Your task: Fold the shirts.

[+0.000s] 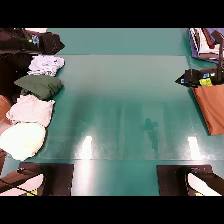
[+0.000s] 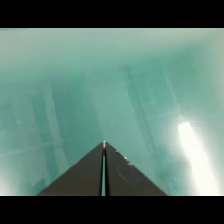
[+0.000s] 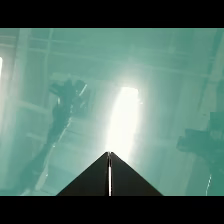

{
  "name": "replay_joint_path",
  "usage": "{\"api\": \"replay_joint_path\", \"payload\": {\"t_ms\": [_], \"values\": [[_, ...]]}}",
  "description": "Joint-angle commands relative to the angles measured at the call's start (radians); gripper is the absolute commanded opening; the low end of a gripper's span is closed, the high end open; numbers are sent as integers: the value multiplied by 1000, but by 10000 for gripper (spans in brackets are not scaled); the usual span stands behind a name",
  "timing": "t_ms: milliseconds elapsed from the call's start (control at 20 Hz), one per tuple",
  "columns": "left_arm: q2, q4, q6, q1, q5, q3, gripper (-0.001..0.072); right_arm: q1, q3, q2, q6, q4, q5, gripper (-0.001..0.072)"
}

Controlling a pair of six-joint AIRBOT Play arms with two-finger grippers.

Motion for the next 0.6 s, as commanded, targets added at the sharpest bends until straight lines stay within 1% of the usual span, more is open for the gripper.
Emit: {"api": "replay_joint_path", "payload": {"t_ms": [0,50,100,150,200,250,350,400,550], "values": [[2,-11,0,0,63,1,21,0,1,2,0,4,-1,12],[2,-13,0,0,69,0,21,1,1,2,0,4,-8,12],[0,-6,30,0,75,0,22,1,1,2,0,5,-14,12],[-5,16,73,1,97,0,159,1,1,2,0,5,-18,12],[-13,97,85,1,131,0,610,1,1,2,0,5,-18,12],[-32,217,32,5,172,0,674,2,1,2,0,5,-18,12],[-91,425,-81,40,222,0,664,2,1,2,0,4,-23,12],[-135,450,-108,76,241,1,664,2,1,2,0,5,-23,13],[-305,429,-140,194,294,1,664,2,1,2,0,5,-23,12]]}}
